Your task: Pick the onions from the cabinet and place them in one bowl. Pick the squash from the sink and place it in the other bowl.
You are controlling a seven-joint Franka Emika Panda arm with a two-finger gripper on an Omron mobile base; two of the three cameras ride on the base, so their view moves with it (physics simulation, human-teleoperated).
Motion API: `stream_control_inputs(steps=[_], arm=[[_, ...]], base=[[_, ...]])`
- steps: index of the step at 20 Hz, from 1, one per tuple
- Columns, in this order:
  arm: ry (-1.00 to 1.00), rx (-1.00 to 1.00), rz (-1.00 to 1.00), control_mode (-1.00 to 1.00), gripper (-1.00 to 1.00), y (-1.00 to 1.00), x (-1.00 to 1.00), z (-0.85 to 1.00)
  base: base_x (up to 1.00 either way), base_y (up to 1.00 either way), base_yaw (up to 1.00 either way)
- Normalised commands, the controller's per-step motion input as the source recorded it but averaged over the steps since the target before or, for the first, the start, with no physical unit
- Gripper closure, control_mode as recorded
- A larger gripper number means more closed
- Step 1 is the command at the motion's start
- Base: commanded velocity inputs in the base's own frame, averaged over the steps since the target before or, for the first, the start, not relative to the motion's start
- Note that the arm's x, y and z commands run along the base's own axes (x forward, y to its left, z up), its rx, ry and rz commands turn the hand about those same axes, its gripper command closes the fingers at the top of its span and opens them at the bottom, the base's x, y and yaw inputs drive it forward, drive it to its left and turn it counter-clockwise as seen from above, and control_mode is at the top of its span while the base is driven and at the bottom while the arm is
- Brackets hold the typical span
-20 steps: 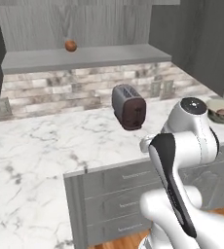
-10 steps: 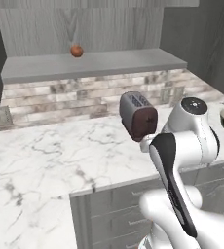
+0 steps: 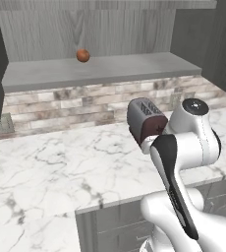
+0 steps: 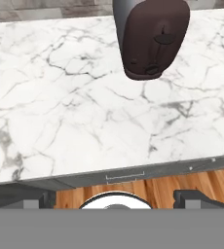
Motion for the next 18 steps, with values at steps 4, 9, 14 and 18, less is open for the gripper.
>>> stream_control_inputs(steps=[4,9,14,18], arm=[[0.0,0.0,0.0,1.0,-1.0,0.0,0.0,0.0],[0.0,0.0,0.0,1.0,-1.0,0.0,0.0,0.0],[0.0,0.0,0.0,1.0,-1.0,0.0,0.0,0.0],[-0.07,-0.01,0.03,-1.0,-1.0,0.15,0.03,0.04]], base=[[0.26,0.0,0.0],[0.11,0.01,0.0],[0.03,0.0,0.01],[0.05,0.01,0.0]])
